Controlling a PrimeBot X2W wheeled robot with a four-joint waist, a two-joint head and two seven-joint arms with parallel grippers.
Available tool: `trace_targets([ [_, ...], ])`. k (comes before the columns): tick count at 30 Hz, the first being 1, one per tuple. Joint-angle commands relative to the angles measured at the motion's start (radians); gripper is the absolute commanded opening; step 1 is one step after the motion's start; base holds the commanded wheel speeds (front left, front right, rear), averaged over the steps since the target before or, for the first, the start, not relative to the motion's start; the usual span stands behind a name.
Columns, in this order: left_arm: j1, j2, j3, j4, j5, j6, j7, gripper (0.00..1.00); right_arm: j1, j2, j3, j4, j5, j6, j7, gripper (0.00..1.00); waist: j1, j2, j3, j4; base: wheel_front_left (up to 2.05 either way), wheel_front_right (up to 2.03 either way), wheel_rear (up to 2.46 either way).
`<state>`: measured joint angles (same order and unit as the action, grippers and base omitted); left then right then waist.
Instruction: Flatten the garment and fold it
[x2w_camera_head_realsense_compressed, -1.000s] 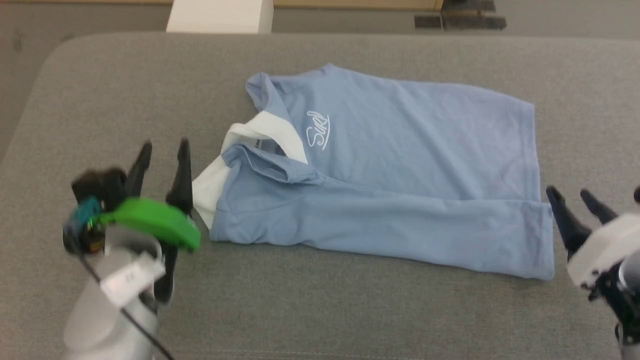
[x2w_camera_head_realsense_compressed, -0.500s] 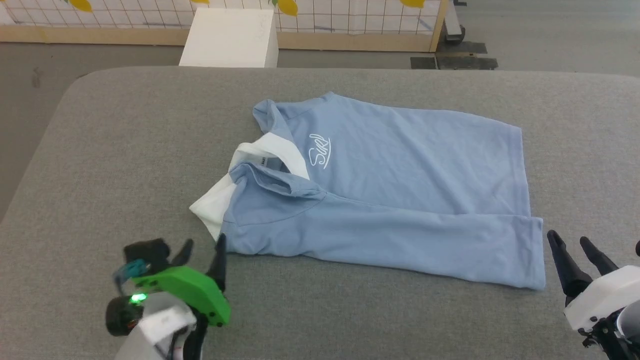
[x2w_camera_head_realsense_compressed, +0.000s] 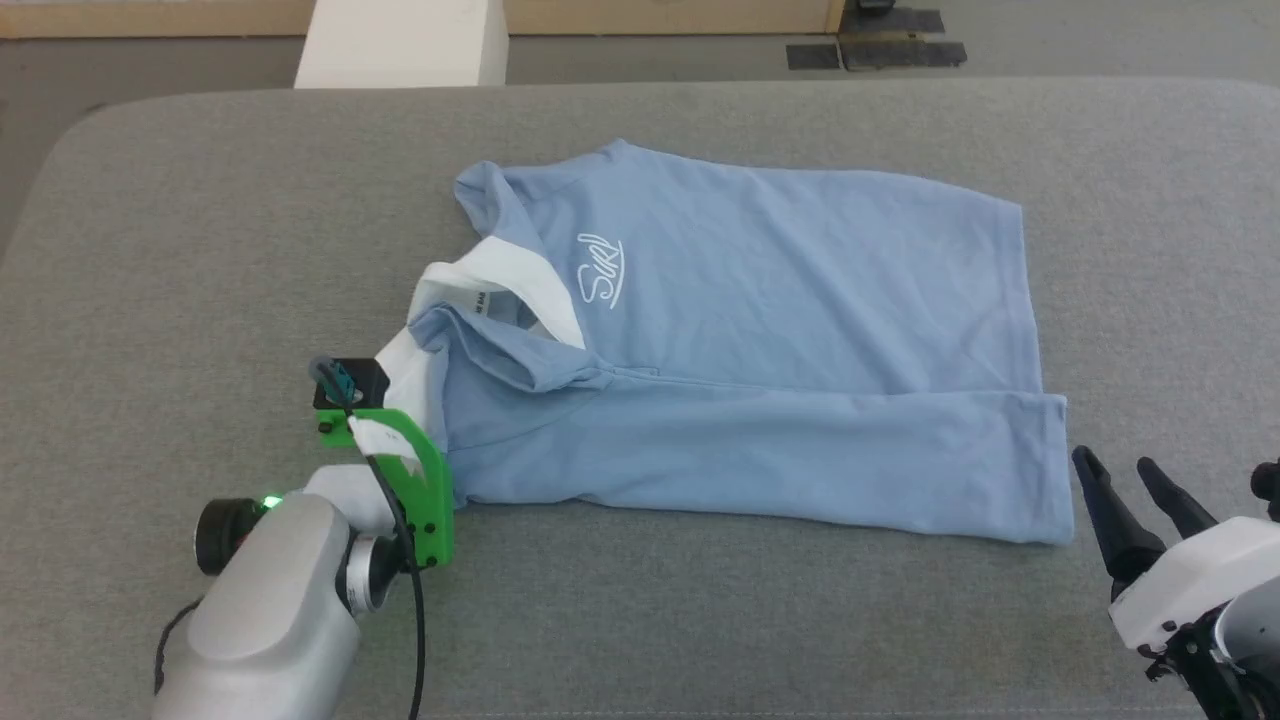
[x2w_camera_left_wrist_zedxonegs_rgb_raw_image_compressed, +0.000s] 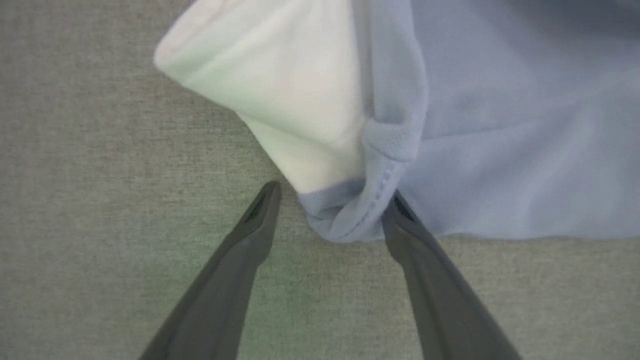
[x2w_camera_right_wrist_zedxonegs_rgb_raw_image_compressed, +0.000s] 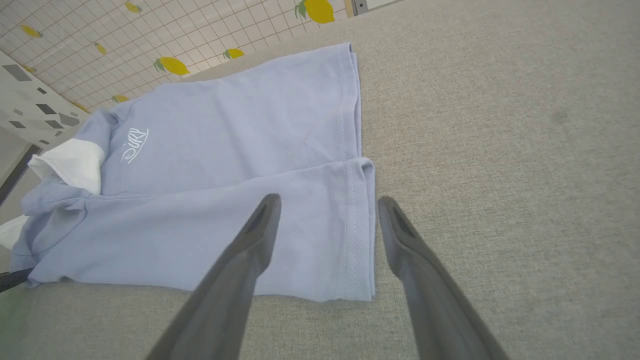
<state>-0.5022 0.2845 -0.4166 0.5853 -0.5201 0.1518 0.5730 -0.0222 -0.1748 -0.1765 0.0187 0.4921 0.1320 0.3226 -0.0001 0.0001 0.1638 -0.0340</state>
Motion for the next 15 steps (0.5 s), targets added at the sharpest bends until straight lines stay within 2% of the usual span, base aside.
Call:
trace_targets([
  [1, 0.006, 0.010, -0.007, 0.030, 0.003, 0.012, 0.028, 1.00, -0.017, 0.000, 0.004, -0.004, 0.004, -0.001, 0.000, 1.00, 0.0001, -0.0001, 0.020, -0.020, 0.00, 0.00, 0.00],
  [2, 0.011, 0.009, -0.005, 0.040, -0.005, 0.015, 0.044, 0.91, -0.019, -0.001, 0.006, -0.004, 0.004, -0.001, 0.000, 1.00, 0.0001, -0.0001, 0.024, -0.022, 0.00, 0.00, 0.00],
  [3, 0.022, 0.001, 0.004, 0.046, -0.025, 0.016, 0.060, 0.38, -0.020, -0.005, 0.008, -0.005, -0.001, -0.001, -0.001, 1.00, 0.0001, -0.0001, 0.026, -0.023, 0.00, 0.00, 0.00],
  [4, 0.031, -0.004, 0.007, 0.049, -0.038, 0.012, 0.071, 0.08, -0.021, -0.008, 0.009, -0.006, -0.004, -0.001, -0.001, 1.00, 0.0001, -0.0001, 0.027, -0.023, 0.00, 0.00, 0.00],
  [5, 0.043, -0.009, 0.015, 0.048, -0.057, 0.005, 0.080, 0.00, -0.020, -0.013, 0.012, -0.006, -0.009, -0.001, 0.002, 1.00, 0.0001, -0.0001, 0.029, -0.022, 0.00, 0.00, 0.00],
  [10, 0.097, -0.027, 0.075, -0.011, -0.129, -0.003, 0.029, 0.00, -0.018, -0.044, 0.015, -0.016, -0.067, -0.001, 0.068, 1.00, 0.0001, -0.0001, 0.031, -0.006, 0.00, 0.00, 0.00],
  [15, 0.156, -0.032, 0.132, -0.135, -0.169, -0.006, -0.071, 0.00, -0.036, -0.042, -0.010, -0.020, -0.169, -0.001, 0.258, 1.00, 0.0001, -0.0001, 0.031, 0.014, 0.00, 0.00, 0.00],
])
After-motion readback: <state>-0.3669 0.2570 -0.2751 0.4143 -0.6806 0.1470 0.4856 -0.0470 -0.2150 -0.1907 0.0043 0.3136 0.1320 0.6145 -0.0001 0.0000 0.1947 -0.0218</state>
